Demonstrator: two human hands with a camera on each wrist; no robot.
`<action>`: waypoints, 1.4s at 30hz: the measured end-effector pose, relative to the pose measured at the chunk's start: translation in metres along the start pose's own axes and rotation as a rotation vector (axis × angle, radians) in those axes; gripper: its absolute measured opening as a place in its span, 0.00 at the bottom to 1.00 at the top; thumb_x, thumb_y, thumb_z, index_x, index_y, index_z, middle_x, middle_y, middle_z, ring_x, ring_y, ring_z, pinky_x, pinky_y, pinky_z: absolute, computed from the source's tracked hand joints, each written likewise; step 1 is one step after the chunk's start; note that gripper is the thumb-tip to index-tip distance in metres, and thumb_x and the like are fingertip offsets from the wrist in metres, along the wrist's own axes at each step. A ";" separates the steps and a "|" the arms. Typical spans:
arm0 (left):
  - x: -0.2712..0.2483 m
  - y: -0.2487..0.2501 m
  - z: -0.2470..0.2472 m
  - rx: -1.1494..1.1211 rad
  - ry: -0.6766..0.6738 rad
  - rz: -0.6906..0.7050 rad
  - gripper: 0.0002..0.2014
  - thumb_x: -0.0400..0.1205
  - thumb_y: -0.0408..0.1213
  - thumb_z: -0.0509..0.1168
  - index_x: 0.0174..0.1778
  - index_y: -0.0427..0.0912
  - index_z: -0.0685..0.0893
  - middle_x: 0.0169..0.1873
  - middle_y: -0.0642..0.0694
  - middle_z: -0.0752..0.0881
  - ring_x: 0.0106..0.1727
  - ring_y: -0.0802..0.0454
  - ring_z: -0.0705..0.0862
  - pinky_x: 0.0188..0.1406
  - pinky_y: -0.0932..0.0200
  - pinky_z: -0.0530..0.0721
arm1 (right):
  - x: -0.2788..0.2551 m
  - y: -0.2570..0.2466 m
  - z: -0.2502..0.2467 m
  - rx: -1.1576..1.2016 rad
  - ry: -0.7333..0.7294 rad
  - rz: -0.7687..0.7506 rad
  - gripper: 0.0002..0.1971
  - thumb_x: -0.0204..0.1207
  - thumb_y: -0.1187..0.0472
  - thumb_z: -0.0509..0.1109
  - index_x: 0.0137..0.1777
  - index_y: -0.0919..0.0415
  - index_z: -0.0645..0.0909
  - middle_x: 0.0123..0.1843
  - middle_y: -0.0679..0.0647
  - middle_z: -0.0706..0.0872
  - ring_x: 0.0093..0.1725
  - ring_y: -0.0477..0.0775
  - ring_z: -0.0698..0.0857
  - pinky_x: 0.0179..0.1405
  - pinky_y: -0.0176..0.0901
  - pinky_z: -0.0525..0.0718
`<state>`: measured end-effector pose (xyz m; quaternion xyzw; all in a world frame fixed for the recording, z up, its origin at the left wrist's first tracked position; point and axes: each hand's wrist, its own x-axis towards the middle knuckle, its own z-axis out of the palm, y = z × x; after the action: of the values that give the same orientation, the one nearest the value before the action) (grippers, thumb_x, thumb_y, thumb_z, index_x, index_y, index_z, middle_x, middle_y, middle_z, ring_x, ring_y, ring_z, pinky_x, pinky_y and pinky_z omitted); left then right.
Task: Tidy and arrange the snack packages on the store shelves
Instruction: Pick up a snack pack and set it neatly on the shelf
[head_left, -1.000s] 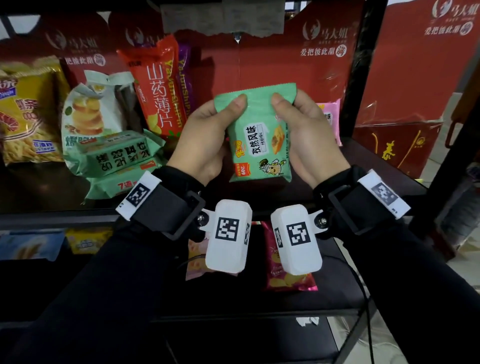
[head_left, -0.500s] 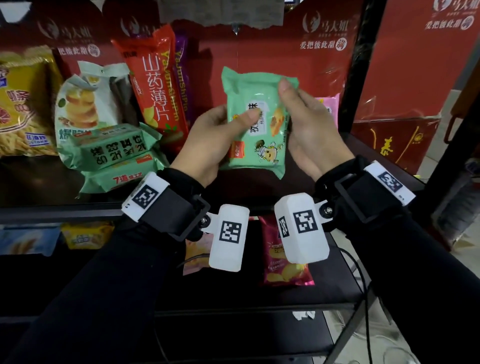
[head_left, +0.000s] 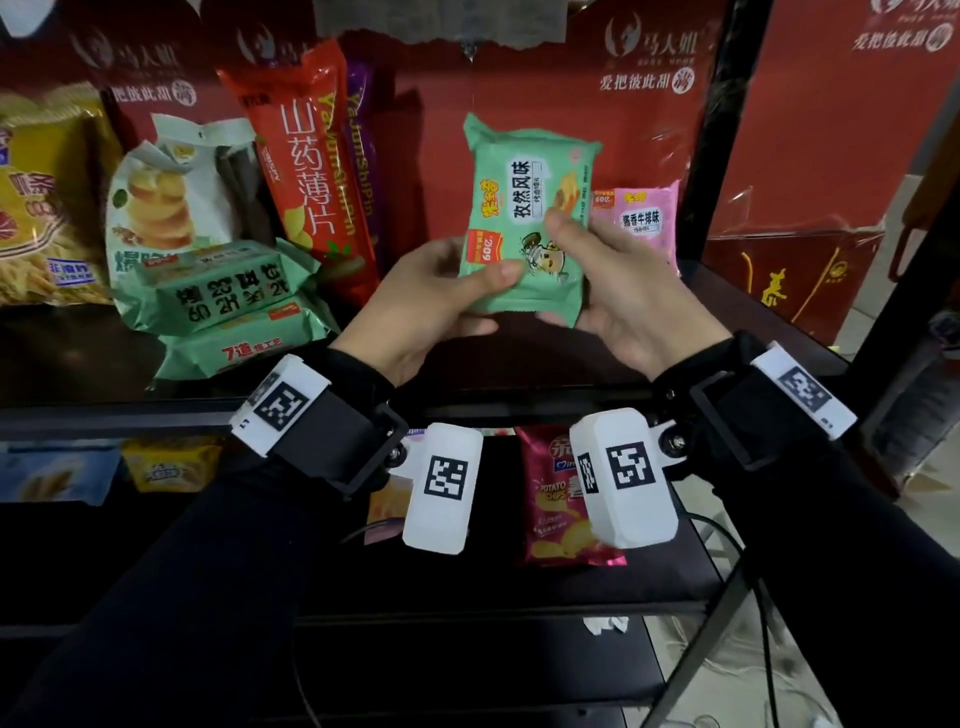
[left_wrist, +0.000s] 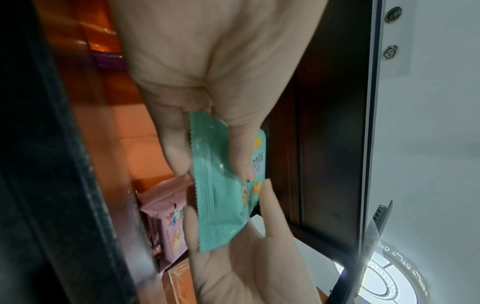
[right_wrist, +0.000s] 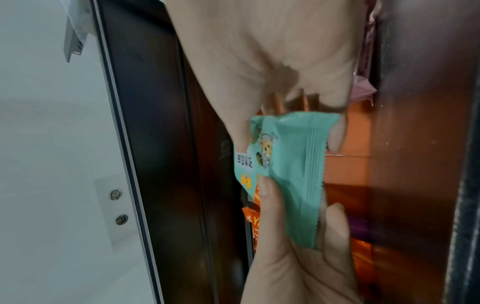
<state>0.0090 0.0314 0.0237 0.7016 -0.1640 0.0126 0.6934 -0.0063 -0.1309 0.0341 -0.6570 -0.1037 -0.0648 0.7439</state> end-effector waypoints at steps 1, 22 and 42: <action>0.001 0.000 0.000 -0.007 0.019 -0.004 0.16 0.78 0.44 0.71 0.60 0.43 0.83 0.50 0.50 0.90 0.46 0.59 0.90 0.35 0.67 0.86 | -0.001 0.000 -0.002 -0.046 -0.037 0.026 0.10 0.79 0.54 0.69 0.59 0.51 0.80 0.50 0.47 0.91 0.48 0.50 0.91 0.46 0.46 0.90; 0.006 0.010 -0.021 0.153 0.159 0.200 0.18 0.70 0.19 0.74 0.47 0.46 0.87 0.41 0.53 0.91 0.43 0.62 0.88 0.44 0.69 0.83 | 0.002 -0.005 -0.018 -0.098 0.121 -0.064 0.22 0.76 0.68 0.70 0.67 0.51 0.74 0.61 0.47 0.84 0.56 0.47 0.81 0.48 0.42 0.74; 0.001 0.009 -0.014 0.122 0.134 0.350 0.13 0.79 0.22 0.67 0.58 0.39 0.82 0.55 0.43 0.87 0.60 0.50 0.85 0.65 0.55 0.83 | 0.001 -0.005 -0.003 0.028 0.001 -0.049 0.21 0.85 0.50 0.56 0.77 0.53 0.70 0.74 0.47 0.78 0.69 0.39 0.76 0.62 0.26 0.69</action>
<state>0.0109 0.0454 0.0328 0.7006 -0.2358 0.1894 0.6463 -0.0065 -0.1347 0.0393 -0.6439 -0.1200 -0.0818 0.7512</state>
